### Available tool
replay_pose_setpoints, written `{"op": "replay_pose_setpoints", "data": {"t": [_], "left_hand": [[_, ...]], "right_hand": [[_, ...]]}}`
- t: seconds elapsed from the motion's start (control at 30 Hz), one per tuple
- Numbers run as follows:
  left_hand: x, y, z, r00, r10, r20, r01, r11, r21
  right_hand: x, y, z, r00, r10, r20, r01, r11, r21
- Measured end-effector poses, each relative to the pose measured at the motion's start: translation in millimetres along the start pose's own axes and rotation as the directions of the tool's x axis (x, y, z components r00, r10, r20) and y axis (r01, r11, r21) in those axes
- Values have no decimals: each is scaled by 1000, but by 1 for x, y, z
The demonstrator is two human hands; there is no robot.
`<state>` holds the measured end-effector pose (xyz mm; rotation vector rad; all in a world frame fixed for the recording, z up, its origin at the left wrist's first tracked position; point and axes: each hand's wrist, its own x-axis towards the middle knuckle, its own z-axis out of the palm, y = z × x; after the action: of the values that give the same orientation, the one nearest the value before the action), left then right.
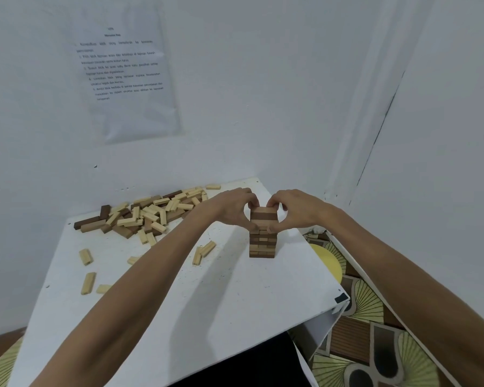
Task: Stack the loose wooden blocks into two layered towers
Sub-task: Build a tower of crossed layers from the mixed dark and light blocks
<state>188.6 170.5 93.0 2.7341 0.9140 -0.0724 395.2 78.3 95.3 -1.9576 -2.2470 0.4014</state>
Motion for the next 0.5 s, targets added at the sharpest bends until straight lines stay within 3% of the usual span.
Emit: {"op": "replay_pose_setpoints", "data": {"t": [0.5], "left_hand": [[4, -6, 5, 1000, -2, 22, 3, 999, -51]], "right_hand": [[3, 1, 2, 997, 27, 70, -30, 998, 55]]}}
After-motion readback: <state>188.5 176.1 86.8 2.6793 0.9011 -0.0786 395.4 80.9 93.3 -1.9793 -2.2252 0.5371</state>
